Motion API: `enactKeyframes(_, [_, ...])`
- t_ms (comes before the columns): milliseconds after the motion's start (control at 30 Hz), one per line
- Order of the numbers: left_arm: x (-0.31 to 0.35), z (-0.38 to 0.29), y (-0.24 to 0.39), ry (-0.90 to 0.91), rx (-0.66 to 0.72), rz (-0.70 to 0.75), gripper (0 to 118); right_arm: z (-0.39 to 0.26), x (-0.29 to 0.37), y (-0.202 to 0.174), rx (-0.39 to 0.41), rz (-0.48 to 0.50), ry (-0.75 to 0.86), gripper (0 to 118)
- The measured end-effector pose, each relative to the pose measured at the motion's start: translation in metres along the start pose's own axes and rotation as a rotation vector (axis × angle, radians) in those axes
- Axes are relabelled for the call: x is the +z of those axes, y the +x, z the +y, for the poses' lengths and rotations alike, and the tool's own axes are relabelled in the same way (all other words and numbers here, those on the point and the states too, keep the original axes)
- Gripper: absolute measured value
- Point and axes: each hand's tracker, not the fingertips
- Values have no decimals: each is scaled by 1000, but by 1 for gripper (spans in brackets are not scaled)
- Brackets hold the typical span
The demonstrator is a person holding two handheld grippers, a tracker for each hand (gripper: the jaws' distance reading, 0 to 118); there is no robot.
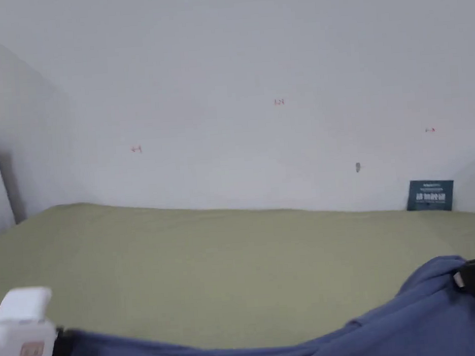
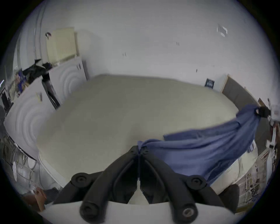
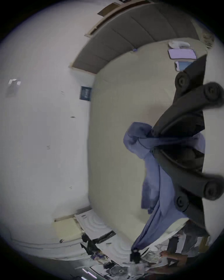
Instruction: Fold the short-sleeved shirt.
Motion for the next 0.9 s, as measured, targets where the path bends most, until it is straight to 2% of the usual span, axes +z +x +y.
enactKeyframes(133, [19, 49, -3, 98, -35, 72, 0, 17, 49, 9, -47, -48, 107, 8])
enactKeyframes(267, [33, 85, -1, 152, 29, 8, 0, 30, 97, 10, -74, -124, 181, 8])
enactKeyframes(400, [39, 123, 13, 203, -22, 44, 0, 44, 109, 20, -137, -128, 206, 8])
enactKeyframes(633, [30, 171, 44, 239, -18, 71, 0, 79, 94, 39, -173, -167, 239, 8])
enactKeyframes(767, [40, 188, 74, 252, -15, 82, 0, 107, 72, 44, -127, -219, 234, 8])
enactKeyframes(900, [19, 216, 91, 272, -12, 119, 0, 132, 48, 48, -135, -232, 264, 8])
